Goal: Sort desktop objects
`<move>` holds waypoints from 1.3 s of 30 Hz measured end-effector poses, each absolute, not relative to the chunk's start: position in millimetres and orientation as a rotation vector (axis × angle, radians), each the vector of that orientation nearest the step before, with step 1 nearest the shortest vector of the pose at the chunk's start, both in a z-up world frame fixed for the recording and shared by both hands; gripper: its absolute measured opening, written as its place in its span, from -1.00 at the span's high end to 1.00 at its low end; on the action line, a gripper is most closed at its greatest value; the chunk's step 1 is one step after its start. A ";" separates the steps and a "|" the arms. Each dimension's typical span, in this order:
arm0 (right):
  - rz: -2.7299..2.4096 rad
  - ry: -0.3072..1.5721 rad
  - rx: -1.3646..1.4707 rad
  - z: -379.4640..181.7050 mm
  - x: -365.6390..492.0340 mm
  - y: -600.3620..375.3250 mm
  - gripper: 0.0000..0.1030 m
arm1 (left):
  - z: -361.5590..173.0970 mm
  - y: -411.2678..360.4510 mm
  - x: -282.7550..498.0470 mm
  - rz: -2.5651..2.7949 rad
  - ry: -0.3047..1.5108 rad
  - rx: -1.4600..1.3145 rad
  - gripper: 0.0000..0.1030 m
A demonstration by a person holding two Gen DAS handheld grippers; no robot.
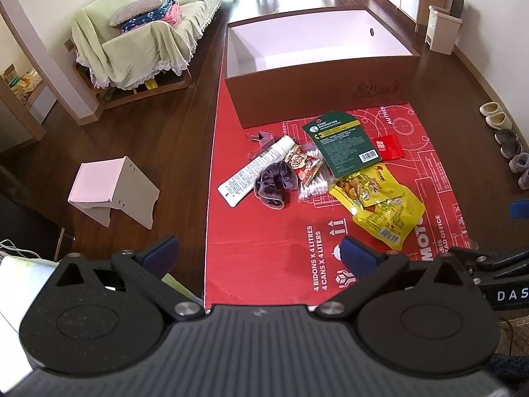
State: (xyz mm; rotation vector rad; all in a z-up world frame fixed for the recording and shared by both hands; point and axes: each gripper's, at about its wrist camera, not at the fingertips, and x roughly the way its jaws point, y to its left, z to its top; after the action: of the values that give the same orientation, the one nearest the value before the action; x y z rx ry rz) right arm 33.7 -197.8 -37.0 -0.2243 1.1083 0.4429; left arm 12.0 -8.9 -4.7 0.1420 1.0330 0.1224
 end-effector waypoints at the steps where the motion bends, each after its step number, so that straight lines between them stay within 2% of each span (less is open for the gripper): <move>1: 0.444 1.108 -0.226 -37.1 34.6 -197.4 -1.00 | -4.8 -8.7 12.6 0.123 1.034 0.141 -0.99; 39: 0.475 1.076 -0.231 -34.7 54.8 -194.1 -1.00 | -1.6 -5.8 35.4 0.136 1.032 0.131 -0.99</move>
State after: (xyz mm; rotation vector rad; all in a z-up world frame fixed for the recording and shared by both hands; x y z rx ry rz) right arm 54.8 -194.1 -34.7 -0.2312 1.0758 0.4747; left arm 35.4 -5.8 -1.6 0.1311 1.0319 0.1361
